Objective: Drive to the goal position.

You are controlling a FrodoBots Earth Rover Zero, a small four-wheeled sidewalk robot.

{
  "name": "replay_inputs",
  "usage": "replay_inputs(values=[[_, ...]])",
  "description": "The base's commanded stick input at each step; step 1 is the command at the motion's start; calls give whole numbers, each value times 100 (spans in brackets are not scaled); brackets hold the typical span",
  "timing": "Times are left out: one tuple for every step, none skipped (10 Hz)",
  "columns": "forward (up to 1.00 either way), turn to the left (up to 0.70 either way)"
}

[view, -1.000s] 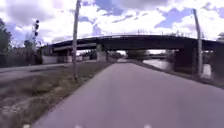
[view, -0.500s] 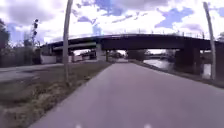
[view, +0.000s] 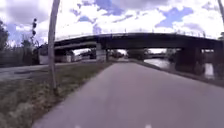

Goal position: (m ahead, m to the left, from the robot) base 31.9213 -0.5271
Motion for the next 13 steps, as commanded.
replay_inputs(values=[[100,0],[100,0],[100,0],[100,0],[100,0],[100,0],[100,0],[100,0],[100,0],[100,0],[100,0],[100,0],[100,0]])
